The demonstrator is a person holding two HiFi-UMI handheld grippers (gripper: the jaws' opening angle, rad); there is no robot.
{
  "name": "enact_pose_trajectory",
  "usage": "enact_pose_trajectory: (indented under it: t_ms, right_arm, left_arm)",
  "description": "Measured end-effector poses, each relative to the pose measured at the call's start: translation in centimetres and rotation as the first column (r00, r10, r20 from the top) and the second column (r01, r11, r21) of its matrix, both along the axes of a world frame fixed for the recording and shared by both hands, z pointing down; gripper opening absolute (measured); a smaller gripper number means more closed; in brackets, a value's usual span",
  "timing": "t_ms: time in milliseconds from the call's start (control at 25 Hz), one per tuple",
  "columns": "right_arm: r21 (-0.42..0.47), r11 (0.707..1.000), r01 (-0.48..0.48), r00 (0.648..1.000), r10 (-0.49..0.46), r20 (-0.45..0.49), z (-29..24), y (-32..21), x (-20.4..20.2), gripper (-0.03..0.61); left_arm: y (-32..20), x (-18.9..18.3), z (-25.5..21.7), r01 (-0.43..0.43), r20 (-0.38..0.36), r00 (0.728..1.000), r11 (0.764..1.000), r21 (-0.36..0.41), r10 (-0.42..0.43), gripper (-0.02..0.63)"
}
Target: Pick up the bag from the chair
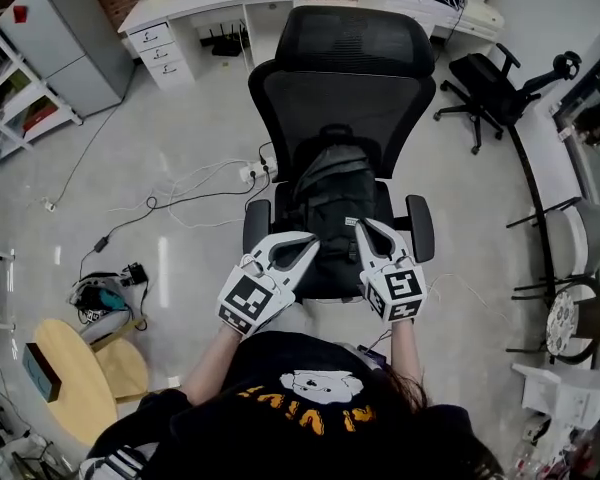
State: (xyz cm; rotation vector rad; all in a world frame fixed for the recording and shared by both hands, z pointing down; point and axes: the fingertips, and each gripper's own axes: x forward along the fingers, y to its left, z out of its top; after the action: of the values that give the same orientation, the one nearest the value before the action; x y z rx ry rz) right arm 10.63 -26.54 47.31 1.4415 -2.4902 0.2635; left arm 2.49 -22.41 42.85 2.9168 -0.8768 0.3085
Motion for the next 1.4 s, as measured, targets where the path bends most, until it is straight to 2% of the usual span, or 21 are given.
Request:
enact_pose_trajectory:
  t_ms: [320,360,440,680,840,1120,1240,1400]
  right_arm:
    - [-0.076,0.997,0.028,0.987,-0.040,-0.158,3.7,-8.4,0.0,0.011]
    - [-0.092,0.995,0.029,0.983,-0.045,-0.176,4.3,-9.3,0.2,0.032]
    - [-0.127,0.991,0.030,0.975,-0.057,-0.213,5.8,-10.9,1.0,0.122]
    - [-0.236,0.972,0.007,0.928,-0.094,-0.360,10.9,-14.3,3.8,0.161]
    - [-0.301,0.954,0.001,0.892,-0.137,-0.430,13.6,-15.9,5.2,0.195]
    - [-0.428,0.903,0.029,0.864,-0.238,-0.444,17.6,-18.1,6.8,0.273]
    - [-0.474,0.879,0.046,0.855,-0.280,-0.437,19.4,-19.1,6.9,0.285]
    - [-0.520,0.852,0.058,0.859,-0.308,-0.408,21.4,-20.5,6.8,0.296]
  left_arm:
    - [-4.1,-2.1,1.8,-0.030,-0.023,0.999,0.999,-0.040,0.029,0.008]
    - [-4.5,-2.1,1.9,-0.037,-0.025,0.999,0.998,-0.042,0.036,0.008]
    - [-5.3,-2.2,2.0,-0.051,-0.026,0.998,0.998,-0.042,0.049,0.008]
    - [-6.9,-2.6,2.1,-0.081,-0.012,0.997,0.996,-0.027,0.080,0.008]
    - [-7.6,-2.9,2.3,-0.072,-0.012,0.997,0.997,-0.024,0.071,0.008]
    - [-8.3,-2.5,2.4,-0.025,-0.009,1.000,0.999,-0.025,0.025,0.008]
    - [-8.7,-2.7,2.4,0.027,-0.002,1.000,0.999,-0.026,-0.028,0.008]
    - [-9.2,-3.0,2.6,0.116,0.004,0.993,0.992,-0.040,-0.116,0.008]
